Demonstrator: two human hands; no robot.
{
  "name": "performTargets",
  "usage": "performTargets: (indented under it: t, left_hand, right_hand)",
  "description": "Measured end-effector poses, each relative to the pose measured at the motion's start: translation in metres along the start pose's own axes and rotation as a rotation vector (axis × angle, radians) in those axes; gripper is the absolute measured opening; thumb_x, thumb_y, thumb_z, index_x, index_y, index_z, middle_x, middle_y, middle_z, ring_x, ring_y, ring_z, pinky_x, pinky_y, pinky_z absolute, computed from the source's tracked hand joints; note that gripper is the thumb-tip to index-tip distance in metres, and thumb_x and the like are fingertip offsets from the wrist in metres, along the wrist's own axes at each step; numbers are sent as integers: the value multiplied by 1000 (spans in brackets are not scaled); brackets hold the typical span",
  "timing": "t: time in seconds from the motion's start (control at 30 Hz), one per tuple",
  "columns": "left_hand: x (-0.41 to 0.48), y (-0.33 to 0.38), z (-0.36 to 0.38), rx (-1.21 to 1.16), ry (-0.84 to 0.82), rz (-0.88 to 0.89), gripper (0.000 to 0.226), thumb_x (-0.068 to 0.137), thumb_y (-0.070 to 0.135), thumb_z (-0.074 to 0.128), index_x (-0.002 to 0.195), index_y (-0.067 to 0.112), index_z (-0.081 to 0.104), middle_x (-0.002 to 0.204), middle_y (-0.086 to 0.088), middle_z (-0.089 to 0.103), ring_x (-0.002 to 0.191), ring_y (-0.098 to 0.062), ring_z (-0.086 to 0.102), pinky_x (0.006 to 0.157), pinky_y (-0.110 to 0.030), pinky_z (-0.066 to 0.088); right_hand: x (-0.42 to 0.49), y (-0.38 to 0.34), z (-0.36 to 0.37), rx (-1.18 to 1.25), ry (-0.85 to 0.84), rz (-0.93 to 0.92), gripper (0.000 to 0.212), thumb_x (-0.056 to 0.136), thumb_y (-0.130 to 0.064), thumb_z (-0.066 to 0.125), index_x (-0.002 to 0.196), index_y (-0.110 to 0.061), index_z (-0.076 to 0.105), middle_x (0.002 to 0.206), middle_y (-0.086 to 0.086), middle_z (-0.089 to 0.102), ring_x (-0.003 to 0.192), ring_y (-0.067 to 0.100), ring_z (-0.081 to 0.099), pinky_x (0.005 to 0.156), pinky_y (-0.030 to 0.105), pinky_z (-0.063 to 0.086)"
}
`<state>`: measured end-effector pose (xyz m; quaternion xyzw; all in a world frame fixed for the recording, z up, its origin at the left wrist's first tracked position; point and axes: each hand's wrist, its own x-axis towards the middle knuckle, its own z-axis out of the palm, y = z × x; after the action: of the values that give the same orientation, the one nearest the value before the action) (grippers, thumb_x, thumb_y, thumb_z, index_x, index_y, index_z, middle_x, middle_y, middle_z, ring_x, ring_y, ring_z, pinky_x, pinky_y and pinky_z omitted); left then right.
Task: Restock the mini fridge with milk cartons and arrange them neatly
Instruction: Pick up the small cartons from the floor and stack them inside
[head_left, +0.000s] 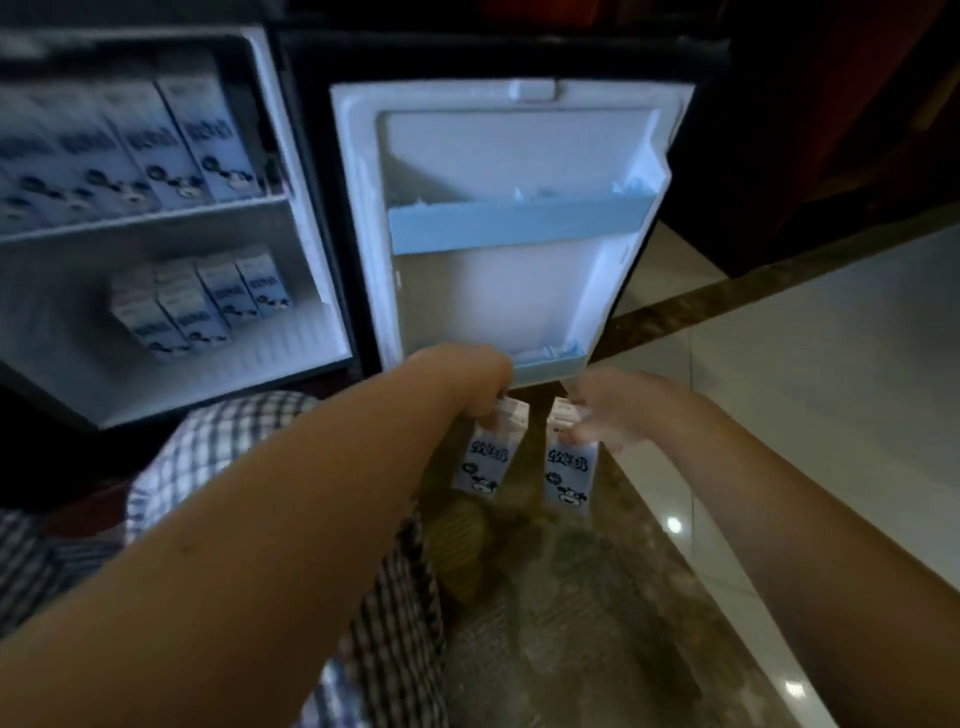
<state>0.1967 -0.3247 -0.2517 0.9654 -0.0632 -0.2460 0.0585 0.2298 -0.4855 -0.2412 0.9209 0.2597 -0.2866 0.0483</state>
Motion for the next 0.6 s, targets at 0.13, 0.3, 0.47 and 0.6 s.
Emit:
performTargets:
  t: [0.13, 0.3, 0.47, 0.6]
  left_hand:
    - [-44, -37, -42, 78, 84, -18, 51, 85, 37, 65, 129, 13, 54, 126, -5, 56, 113, -23, 53, 92, -32, 41]
    - [-109, -91, -71, 125, 166, -63, 54, 86, 45, 61, 130, 14, 53, 130, -5, 55, 116, -25, 53, 93, -34, 44]
    - [-165, -142, -79, 114, 203, -157, 56, 89, 43, 57, 137, 16, 46, 139, -2, 48, 124, -23, 47, 102, -36, 40]
    - [-195, -185, -84, 78, 225, -236, 56, 92, 41, 54, 141, 19, 39, 142, -2, 44, 124, -22, 46, 102, -35, 38]
  right_hand:
    - [-23, -48, -50, -146, 70, -22, 49, 87, -46, 60, 121, -11, 57, 101, 6, 71, 81, 21, 69, 74, 31, 49]
    - [-38, -113, -98, -220, 171, -129, 41, 88, -40, 62, 108, -4, 62, 99, 12, 68, 81, 25, 63, 65, 30, 44]
    - [-35, -182, -131, -322, 257, -230, 35, 87, -42, 62, 100, -10, 60, 96, 5, 59, 88, 27, 57, 68, 31, 41]
    - [-22, -226, -143, -323, 324, -332, 29, 86, -39, 63, 91, -11, 57, 91, 7, 57, 83, 27, 58, 64, 31, 41]
